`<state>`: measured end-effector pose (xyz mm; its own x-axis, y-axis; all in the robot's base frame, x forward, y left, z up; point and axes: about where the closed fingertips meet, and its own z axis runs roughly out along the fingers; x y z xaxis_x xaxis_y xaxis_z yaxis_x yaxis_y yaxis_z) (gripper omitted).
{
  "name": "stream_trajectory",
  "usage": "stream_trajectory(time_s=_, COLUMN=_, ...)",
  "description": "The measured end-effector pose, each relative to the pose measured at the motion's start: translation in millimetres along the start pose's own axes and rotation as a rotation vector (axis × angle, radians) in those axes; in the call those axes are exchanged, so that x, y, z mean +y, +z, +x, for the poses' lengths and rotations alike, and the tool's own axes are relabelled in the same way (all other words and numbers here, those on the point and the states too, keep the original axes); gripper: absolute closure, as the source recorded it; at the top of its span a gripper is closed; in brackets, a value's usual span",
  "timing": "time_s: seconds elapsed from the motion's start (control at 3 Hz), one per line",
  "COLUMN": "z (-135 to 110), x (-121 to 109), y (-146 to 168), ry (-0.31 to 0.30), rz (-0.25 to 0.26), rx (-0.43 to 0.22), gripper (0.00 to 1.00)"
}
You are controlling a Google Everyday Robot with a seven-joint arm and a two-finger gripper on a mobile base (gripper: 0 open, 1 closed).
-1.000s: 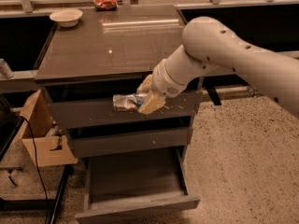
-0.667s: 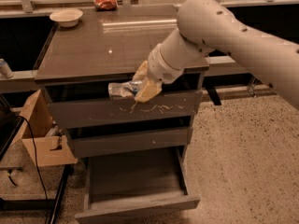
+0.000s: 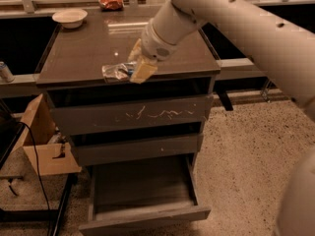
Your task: Pick redbull can from bottom drawer and place on counter
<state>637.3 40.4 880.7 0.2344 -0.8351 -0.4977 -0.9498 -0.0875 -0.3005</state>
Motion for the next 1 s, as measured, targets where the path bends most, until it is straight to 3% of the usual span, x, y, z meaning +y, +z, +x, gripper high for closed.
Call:
stream_trajectory(time_s=0.33, z=-7.6, x=-42.9, y=2.6, ry=0.001, rz=0.021, rx=-0.009, gripper=1.00)
stream_trajectory(time_s=1.0, z=-10.4, x=-52.1, y=6.7, ry=-0.021, rz=0.017, rx=-0.021, gripper=1.00)
